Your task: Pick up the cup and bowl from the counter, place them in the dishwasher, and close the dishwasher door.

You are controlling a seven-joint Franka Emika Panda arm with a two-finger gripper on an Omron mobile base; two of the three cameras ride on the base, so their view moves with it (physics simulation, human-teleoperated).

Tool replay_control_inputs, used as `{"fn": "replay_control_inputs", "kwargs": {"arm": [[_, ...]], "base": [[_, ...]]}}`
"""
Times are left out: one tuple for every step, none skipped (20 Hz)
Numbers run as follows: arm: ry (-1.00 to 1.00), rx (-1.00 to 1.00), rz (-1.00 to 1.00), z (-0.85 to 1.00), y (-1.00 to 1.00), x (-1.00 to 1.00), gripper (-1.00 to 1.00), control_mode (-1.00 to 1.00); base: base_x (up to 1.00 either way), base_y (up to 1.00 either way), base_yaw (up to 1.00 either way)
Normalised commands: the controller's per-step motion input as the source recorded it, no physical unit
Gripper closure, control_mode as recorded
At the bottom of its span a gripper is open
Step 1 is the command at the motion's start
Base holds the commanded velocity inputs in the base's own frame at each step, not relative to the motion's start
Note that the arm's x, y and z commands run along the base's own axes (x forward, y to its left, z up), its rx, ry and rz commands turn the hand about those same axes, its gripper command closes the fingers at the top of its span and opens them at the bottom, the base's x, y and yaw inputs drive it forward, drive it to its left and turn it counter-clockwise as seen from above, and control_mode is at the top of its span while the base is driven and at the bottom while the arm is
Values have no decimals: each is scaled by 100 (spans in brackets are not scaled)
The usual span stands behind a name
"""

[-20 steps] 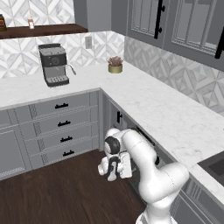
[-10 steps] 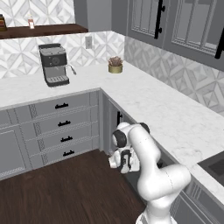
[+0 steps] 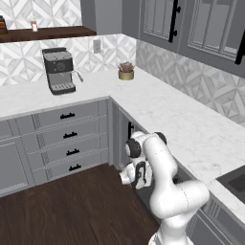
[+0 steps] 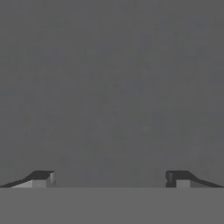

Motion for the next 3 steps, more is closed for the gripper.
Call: {"fn": "replay_control_inputs", "kwargs": {"arm": [[0,25,2,57,-100,3,-100,-100],[5,29,0,52,-100,1,-100,-100],[2,29,1,47,-100,0,-100,-100]], "base": [[0,0,0],[0,0,0],[0,0,0]]}}
